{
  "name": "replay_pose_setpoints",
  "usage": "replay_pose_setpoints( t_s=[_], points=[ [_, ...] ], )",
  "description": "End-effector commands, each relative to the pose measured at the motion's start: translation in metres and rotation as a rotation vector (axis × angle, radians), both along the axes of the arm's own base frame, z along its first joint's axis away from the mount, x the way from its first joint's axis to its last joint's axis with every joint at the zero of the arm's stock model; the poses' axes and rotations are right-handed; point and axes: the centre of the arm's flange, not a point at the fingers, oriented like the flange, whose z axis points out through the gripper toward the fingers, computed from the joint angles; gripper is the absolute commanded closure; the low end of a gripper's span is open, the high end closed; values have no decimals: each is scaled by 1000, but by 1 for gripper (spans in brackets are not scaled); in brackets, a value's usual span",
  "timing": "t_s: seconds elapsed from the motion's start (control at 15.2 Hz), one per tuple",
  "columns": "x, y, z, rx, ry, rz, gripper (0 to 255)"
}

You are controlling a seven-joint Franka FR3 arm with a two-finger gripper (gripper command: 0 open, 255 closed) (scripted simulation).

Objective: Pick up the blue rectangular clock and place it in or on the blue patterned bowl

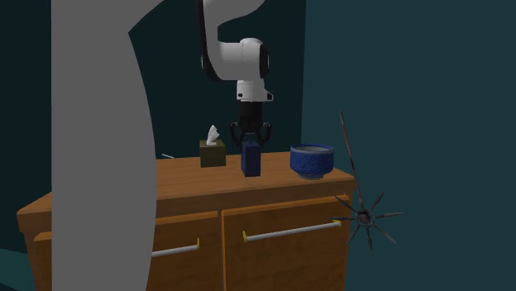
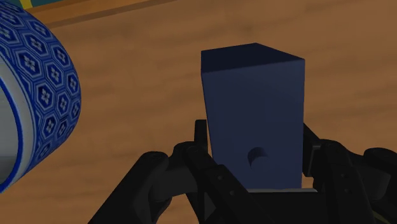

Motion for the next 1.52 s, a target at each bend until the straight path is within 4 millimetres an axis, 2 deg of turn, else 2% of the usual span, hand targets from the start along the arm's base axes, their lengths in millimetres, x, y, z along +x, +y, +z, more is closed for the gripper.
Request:
replay_pose_setpoints(
  t_s=[0.0, 1.45],
  points=[
    [-1, 0, 10, 0, 0, 0, 255],
    [-1, 0, 126, 0, 0, 0, 255]
  ],
)
